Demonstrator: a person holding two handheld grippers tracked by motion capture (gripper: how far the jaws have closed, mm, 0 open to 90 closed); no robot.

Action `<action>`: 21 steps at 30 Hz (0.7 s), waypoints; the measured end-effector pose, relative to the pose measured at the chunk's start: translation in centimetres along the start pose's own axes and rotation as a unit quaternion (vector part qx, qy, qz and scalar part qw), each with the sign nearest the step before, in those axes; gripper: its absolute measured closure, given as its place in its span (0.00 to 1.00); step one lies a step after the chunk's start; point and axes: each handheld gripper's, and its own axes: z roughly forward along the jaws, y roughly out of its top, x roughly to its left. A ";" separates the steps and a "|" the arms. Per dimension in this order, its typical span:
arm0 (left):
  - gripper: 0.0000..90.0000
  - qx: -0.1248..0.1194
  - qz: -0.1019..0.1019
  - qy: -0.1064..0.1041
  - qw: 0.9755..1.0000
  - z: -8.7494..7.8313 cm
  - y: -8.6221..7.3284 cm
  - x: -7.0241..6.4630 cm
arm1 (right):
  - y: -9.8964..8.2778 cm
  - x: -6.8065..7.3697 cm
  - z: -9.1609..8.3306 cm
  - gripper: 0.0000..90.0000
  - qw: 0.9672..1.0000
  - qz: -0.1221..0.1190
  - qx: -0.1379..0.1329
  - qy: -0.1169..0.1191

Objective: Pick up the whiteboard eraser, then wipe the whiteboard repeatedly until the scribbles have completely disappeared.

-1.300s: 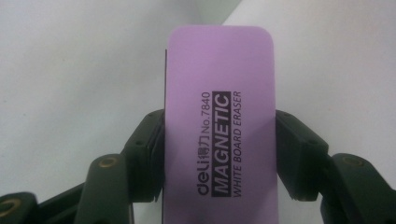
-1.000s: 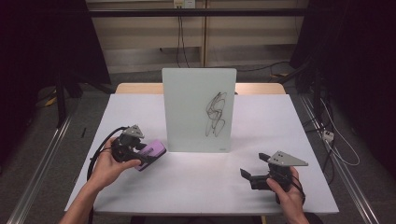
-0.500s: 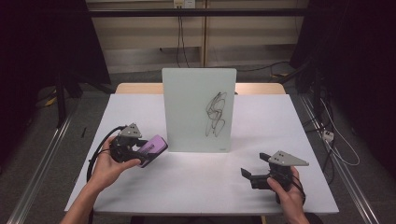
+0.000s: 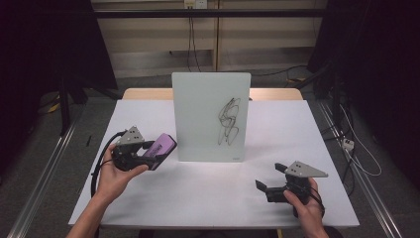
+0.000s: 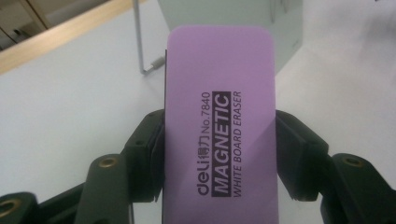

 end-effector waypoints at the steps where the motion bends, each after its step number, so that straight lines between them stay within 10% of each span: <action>1: 0.46 -0.007 -0.003 -0.001 1.000 -0.1 0.0 0.0 | 0.0 0.0 0.0 0.05 1.000 0.000 0.000 0.000; 21: 0.46 -0.074 -0.016 -0.015 0.997 -0.4 0.3 -1.0 | 0.1 -0.1 0.3 0.05 1.000 -0.003 0.002 -0.003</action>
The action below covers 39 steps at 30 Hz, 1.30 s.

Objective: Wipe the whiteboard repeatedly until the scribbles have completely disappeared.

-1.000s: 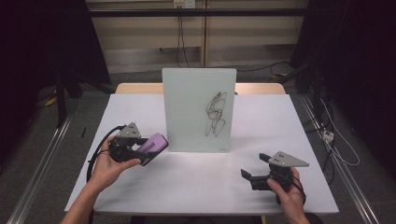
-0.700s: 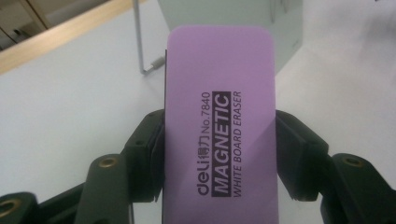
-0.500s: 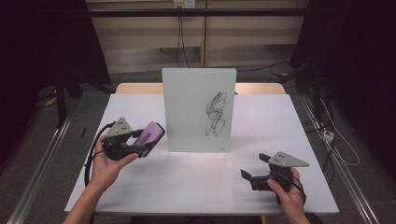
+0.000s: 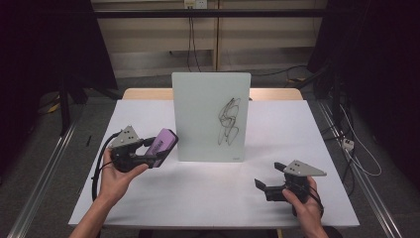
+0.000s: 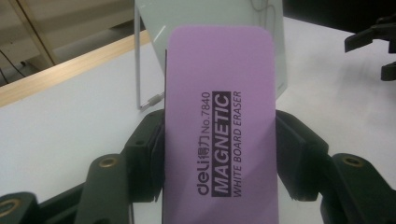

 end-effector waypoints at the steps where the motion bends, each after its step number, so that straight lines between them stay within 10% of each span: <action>1: 0.46 0.000 0.001 -0.002 1.000 0.0 0.1 -0.1 | 0.0 0.0 0.0 0.05 1.000 0.001 -0.001 0.002; 39: 0.46 -0.047 0.045 0.001 0.998 4.2 7.6 -4.2 | -0.1 0.2 -0.2 0.05 1.000 0.001 -0.006 0.007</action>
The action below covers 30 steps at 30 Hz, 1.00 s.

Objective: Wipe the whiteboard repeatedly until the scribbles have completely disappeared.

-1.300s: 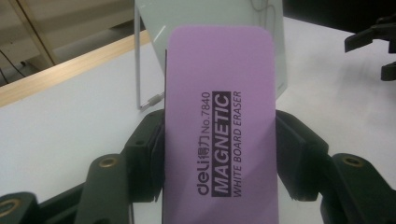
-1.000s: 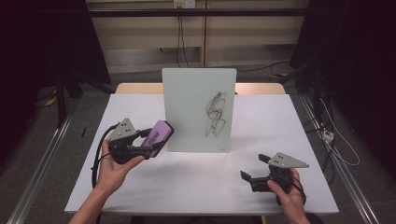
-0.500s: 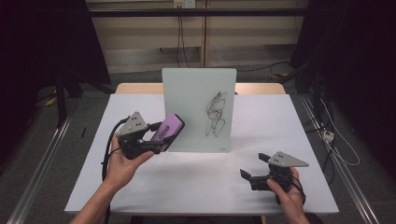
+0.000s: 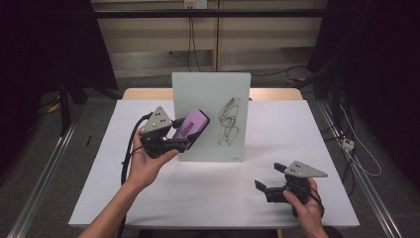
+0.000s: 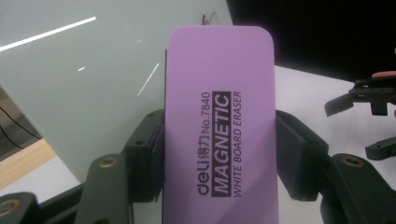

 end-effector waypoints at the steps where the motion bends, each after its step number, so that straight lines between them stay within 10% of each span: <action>1: 0.46 0.000 0.002 0.000 1.000 0.1 0.1 0.0 | 0.0 0.0 0.0 0.05 1.000 -0.001 0.000 0.000; 30: 0.46 -0.015 0.015 0.022 1.000 4.1 2.5 -0.9 | 0.0 0.1 -0.1 0.05 1.000 -0.005 -0.003 0.009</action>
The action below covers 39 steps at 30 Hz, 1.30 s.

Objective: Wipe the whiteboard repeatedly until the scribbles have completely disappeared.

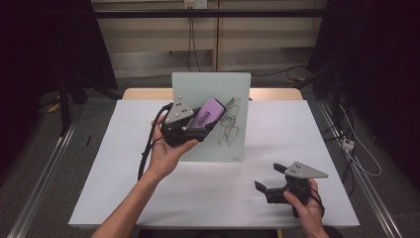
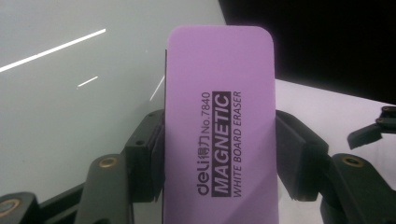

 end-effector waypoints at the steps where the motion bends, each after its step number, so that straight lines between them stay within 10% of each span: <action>1: 0.46 0.001 0.003 0.003 1.000 0.1 0.1 0.0 | 0.0 0.0 0.0 0.05 1.000 0.000 0.000 0.000; 18: 0.46 0.021 0.068 0.022 0.997 2.3 2.1 0.0 | 0.0 0.0 0.0 0.05 1.000 0.000 0.000 0.003; 39: 0.46 0.035 0.142 0.052 0.988 5.0 3.6 -0.6 | 0.0 -0.1 0.0 0.05 1.000 0.002 -0.001 0.005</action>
